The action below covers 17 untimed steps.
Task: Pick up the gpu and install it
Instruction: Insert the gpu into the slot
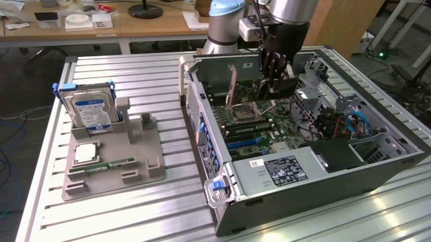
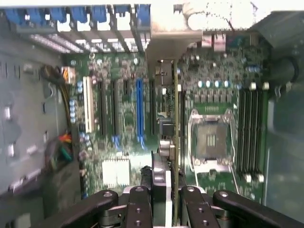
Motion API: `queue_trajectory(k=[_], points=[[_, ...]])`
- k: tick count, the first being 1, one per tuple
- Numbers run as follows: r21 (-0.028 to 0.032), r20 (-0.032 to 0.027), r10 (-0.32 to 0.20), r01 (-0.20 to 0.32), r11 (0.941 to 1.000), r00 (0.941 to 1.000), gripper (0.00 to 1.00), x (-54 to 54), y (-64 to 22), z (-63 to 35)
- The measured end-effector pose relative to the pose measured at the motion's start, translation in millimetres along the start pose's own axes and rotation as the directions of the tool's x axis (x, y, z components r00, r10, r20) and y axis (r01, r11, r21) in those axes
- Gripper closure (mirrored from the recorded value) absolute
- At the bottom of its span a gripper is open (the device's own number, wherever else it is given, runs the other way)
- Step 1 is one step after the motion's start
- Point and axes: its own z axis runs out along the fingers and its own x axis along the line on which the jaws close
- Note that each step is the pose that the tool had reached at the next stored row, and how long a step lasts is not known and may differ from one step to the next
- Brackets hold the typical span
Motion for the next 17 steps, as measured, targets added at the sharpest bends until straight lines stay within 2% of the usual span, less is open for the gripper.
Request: queue_trajectory(k=[7, 12, 17], points=[[-0.0058, 0.0002, -0.001, 0.001, 1.0000, 1.0000, 0.71, 23.4, 1.2, 13.0], [-0.0061, 0.0006, -0.001, 0.001, 1.0000, 1.0000, 0.71, 24.2, 16.6, 21.3], [-0.0060, 0.0007, -0.002, 0.002, 1.0000, 1.0000, 0.71, 24.6, 20.1, 30.2]])
